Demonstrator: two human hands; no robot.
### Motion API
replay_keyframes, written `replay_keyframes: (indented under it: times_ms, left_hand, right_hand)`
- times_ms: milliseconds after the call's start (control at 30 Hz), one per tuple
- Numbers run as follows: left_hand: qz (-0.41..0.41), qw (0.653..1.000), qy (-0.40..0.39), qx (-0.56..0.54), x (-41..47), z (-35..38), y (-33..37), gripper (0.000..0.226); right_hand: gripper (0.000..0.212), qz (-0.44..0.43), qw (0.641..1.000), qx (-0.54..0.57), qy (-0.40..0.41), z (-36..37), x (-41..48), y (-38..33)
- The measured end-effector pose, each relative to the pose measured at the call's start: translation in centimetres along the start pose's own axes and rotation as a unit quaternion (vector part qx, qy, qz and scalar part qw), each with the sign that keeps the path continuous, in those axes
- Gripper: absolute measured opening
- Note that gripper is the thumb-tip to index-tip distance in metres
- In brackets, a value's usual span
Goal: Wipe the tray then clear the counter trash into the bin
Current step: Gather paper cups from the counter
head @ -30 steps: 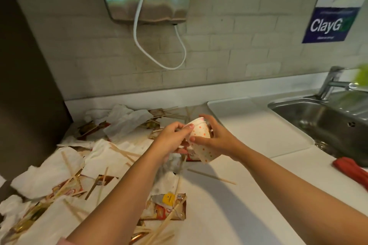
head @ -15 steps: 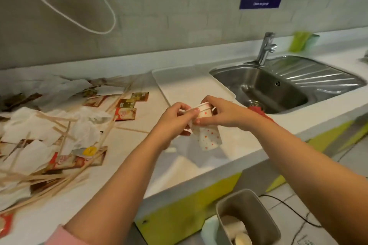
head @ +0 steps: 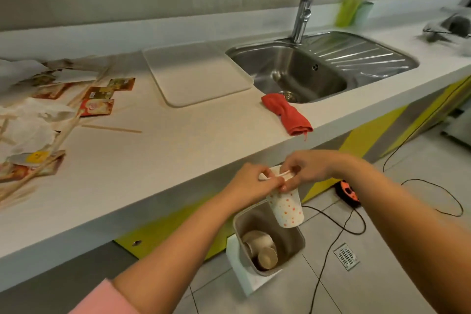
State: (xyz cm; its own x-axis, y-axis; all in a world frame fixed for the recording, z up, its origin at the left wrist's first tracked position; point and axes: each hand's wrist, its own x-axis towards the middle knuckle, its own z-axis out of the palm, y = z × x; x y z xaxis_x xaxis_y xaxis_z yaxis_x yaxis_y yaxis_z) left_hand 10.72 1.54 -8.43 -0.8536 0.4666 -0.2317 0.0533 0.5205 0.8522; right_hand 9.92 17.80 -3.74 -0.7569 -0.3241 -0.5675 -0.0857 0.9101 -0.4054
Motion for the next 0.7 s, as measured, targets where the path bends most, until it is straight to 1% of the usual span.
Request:
replay_keyframes:
  times_ms: [67, 100, 133, 167, 233, 267, 333, 433, 500, 633, 700]
  left_hand:
    - [-0.020, 1.000, -0.011, 0.002, 0.8, 1.7, -2.0, 0.015]
    - [-0.035, 0.999, -0.012, 0.004, 1.2, 2.3, -3.1, 0.015]
    - [-0.053, 0.998, -0.012, 0.010, 1.7, 3.2, -4.4, 0.018]
    - [-0.071, 0.997, -0.012, 0.020, 2.1, 4.0, -5.6, 0.026]
    - [-0.100, 0.994, -0.013, 0.041, 2.5, 5.6, -7.8, 0.048]
    - [-0.111, 0.993, -0.016, 0.045, 2.5, 6.4, -8.7, 0.055]
    - [-0.134, 0.989, -0.029, 0.054, 2.4, 7.8, -10.1, 0.063]
    - [-0.156, 0.983, -0.057, 0.078, 2.4, 8.9, -11.8, 0.063]
    - [-0.161, 0.982, -0.065, 0.076, 2.4, 9.2, -12.6, 0.061]
    - [-0.168, 0.980, -0.049, 0.091, 2.7, 8.9, -13.5, 0.058]
    - [-0.171, 0.979, -0.041, 0.105, 3.0, 8.5, -13.7, 0.058]
  right_hand:
    - [0.016, 0.008, 0.999, 0.032, -0.006, 2.3, 1.2, 1.6]
    - [0.014, 0.015, 0.999, 0.039, 0.003, 3.5, 1.9, 2.1]
    - [0.017, 0.029, 0.999, 0.043, 0.012, 4.9, 2.8, 2.8]
    - [0.022, 0.042, 0.998, 0.047, 0.020, 6.2, 3.6, 3.3]
    - [0.022, 0.064, 0.996, 0.057, 0.038, 9.0, 5.3, 4.1]
    - [0.024, 0.078, 0.994, 0.064, 0.050, 10.3, 6.0, 4.4]
    - [0.029, 0.104, 0.988, 0.083, 0.079, 12.6, 7.5, 5.2]
    - [0.031, 0.132, 0.982, 0.091, 0.101, 15.1, 9.2, 6.4]
    - [0.034, 0.154, 0.978, 0.100, 0.102, 16.1, 9.7, 6.8]
    - [0.045, 0.163, 0.977, 0.110, 0.082, 16.8, 10.4, 7.1]
    - [0.044, 0.155, 0.980, 0.100, 0.075, 16.3, 10.3, 6.9]
